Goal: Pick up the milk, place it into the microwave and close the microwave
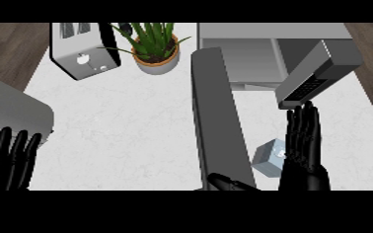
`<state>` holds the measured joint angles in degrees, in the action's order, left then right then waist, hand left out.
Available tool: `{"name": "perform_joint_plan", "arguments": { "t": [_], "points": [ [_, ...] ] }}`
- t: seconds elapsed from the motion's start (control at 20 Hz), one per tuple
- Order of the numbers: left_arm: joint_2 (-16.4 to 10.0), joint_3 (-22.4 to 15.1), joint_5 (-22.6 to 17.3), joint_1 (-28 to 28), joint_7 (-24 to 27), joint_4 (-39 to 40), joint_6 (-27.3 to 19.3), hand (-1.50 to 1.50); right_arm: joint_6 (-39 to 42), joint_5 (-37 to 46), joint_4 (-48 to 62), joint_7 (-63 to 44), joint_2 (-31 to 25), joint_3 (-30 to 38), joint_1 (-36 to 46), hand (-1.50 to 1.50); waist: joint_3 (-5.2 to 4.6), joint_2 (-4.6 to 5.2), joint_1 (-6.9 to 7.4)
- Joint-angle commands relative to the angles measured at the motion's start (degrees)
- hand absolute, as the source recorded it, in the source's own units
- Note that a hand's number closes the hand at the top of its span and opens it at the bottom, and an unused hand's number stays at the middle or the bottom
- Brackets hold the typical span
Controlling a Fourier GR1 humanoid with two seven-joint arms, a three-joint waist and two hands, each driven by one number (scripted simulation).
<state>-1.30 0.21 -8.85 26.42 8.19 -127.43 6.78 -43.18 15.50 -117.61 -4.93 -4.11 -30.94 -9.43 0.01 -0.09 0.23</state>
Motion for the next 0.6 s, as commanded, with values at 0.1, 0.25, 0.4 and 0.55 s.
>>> {"name": "perform_joint_plan", "arguments": {
  "t": [0.1,0.25,0.4,0.55],
  "points": [
    [0.51,0.49,-0.36,0.79,1.34,0.40,1.55,-1.50,0.98,-8.13,5.12,9.70,-0.03,3.49,-4.30,-1.50,0.01,0.02,-0.08],
    [0.45,0.63,0.14,2.38,0.41,-0.97,1.34,-1.50,4.35,-13.38,3.11,13.39,-4.94,8.33,-9.40,-1.50,0.04,-0.02,-0.25],
    [1.11,-1.40,1.98,1.23,-0.87,-2.63,0.04,-1.50,4.72,-15.72,8.45,19.95,-2.25,8.70,-10.27,-1.50,0.04,0.02,-0.25],
    [1.23,-0.43,1.20,3.78,4.13,1.47,2.64,-1.50,6.41,-18.16,12.08,26.19,-1.16,9.02,-13.05,-1.50,0.02,-0.01,-0.19]
  ]
}}
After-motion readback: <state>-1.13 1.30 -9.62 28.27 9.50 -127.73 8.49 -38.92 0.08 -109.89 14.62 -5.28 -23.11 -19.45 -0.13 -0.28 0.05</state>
